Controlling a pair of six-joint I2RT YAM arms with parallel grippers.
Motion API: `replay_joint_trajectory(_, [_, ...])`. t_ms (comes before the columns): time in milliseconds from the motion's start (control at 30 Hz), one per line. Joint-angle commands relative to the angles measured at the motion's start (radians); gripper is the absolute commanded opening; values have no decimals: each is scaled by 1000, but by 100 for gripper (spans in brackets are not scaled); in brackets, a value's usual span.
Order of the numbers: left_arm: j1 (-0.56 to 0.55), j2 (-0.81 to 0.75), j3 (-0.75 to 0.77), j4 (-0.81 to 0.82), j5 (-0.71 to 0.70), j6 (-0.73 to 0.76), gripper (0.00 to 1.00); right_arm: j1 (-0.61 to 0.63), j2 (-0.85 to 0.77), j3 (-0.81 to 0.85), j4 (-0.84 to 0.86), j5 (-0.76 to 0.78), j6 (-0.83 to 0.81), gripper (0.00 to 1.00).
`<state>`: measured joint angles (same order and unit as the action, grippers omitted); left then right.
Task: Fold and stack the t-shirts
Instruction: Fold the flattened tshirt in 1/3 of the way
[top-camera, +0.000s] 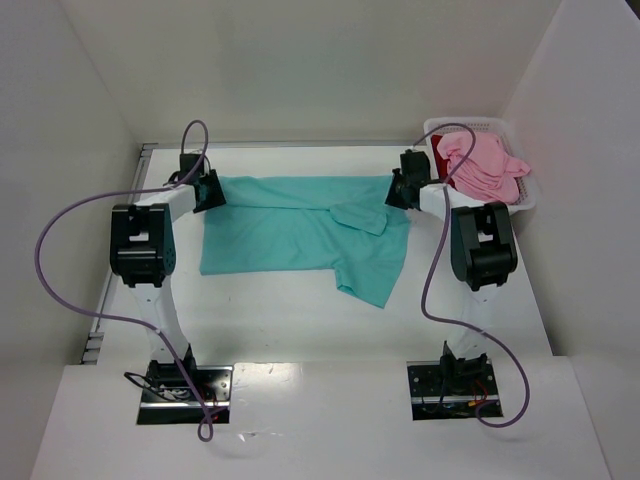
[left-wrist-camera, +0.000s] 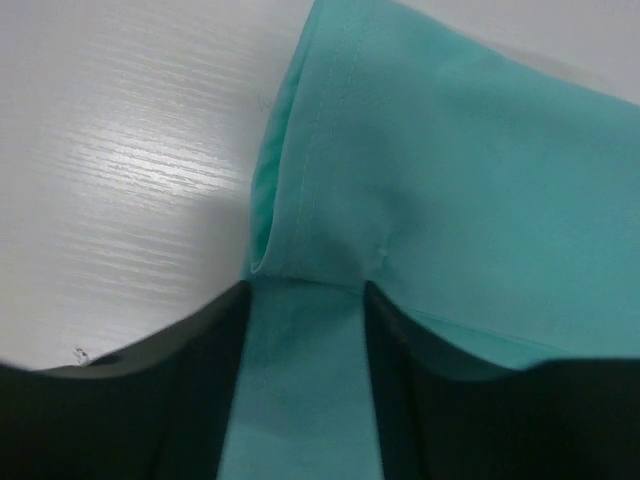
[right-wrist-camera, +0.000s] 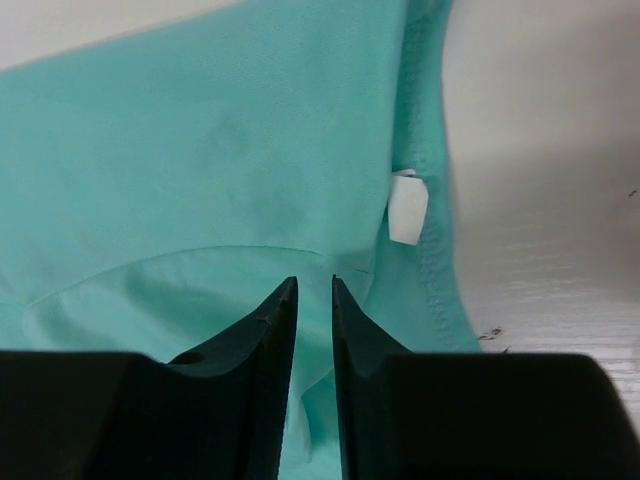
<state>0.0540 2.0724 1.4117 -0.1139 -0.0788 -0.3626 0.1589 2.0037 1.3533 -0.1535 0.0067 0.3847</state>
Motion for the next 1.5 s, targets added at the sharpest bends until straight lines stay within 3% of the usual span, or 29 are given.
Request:
replay_joint_trajectory(0, [6, -64, 9, 0, 5, 11, 61, -5, -69, 20, -11, 27, 5, 27])
replay_joint_trajectory(100, [6, -152, -29, 26, 14, -12, 80, -5, -150, -42, 12, 27, 14, 40])
replay_joint_trajectory(267, [-3, -335, -184, 108, 5, -96, 94, -5, -371, -216, 75, 18, 65, 53])
replay_joint_trajectory(400, [-26, -420, -322, 158, -32, -162, 98, -5, -459, -316, 98, 50, 147, 68])
replay_joint_trajectory(433, [-26, -432, -357, 158, -56, -182, 100, 4, -459, -345, 98, 64, 164, 81])
replay_joint_trajectory(533, [-72, -462, -391, 168, -88, -214, 100, 14, -468, -382, 109, 93, 222, 99])
replay_joint_trajectory(700, [-86, -499, -444, 229, -64, -253, 100, 37, -441, -382, 141, 102, 284, 100])
replay_joint_trajectory(1167, [-95, -428, -350, 253, 68, -182, 100, 37, -396, -85, 78, 115, 258, 100])
replay_joint_trajectory(1300, [-131, -410, -339, 267, 70, -182, 100, 56, -508, -225, 161, 137, 324, 100])
replay_joint_trajectory(1467, [-212, -410, -339, 267, 7, -202, 100, 67, -632, -410, 143, 174, 333, 100])
